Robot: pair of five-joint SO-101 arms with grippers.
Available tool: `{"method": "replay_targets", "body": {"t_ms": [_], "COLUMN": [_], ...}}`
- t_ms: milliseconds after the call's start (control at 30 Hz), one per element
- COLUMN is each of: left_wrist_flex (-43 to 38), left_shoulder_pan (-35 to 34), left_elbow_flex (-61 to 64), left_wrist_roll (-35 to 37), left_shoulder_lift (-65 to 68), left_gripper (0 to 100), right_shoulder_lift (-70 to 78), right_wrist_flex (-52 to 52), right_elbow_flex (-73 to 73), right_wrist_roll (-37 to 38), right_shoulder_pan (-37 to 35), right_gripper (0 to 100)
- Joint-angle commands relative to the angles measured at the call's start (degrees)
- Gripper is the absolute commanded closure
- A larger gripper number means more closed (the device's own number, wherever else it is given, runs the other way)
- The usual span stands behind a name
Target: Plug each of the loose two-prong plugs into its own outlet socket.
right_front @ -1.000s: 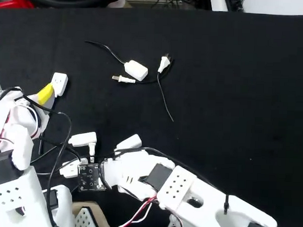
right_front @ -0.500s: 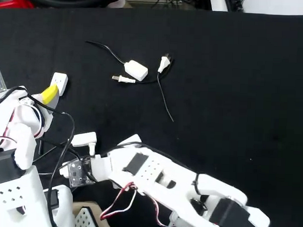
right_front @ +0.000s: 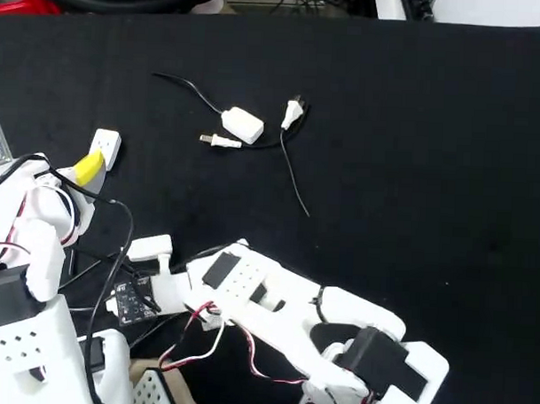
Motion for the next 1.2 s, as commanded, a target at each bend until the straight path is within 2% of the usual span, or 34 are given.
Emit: {"method": "replay_targets", "body": {"t_ms": [0, 100, 200, 333, 500, 567, 700, 800, 1033, 1167], "left_wrist_flex": [-1.1, -1.1, -1.2, -1.2, -1.2, -1.1, -1.1, -1.1, -1.3, -1.3], "left_shoulder_pan": [0.6, 0.6, 0.6, 0.6, 0.6, 0.6, 0.6, 0.6, 0.6, 0.6], "left_elbow_flex": [-0.2, 0.0, 0.7, 1.0, 1.0, 1.0, 1.0, 1.5, 3.1, 3.1], "left_wrist_roll": [0.3, 0.3, 0.3, 0.3, 0.3, 0.3, 0.3, 0.3, 0.3, 0.3], "left_shoulder_lift": [-0.6, -0.6, -0.6, -0.6, -0.6, -0.6, -0.6, -0.6, -0.6, -0.6], "left_gripper": [68, 68, 68, 68, 68, 68, 68, 68, 68, 68], "right_shoulder_lift": [-5.2, -12.4, -21.8, -31.3, -32.2, -32.2, -30.4, -28.5, -22.2, -16.7], "right_wrist_flex": [3.5, 9.9, 15.3, 16.5, 11.6, 8.4, 0.2, -4.3, -2.7, 6.0], "right_elbow_flex": [-2.6, -2.6, -2.4, -2.2, -1.8, -0.7, 7.3, 12.6, 14.4, 9.4], "right_wrist_roll": [-5.0, -7.9, -9.8, -7.5, -4.3, -4.9, -12.8, -13.8, -4.6, -1.1], "right_shoulder_pan": [1.5, 1.9, 7.1, 23.1, 41.8, 46.8, 45.9, 45.7, 47.2, 47.1], "right_gripper": [98.7, 98.7, 98.7, 98.7, 98.7, 98.7, 98.7, 98.7, 97.5, 85.5]}}
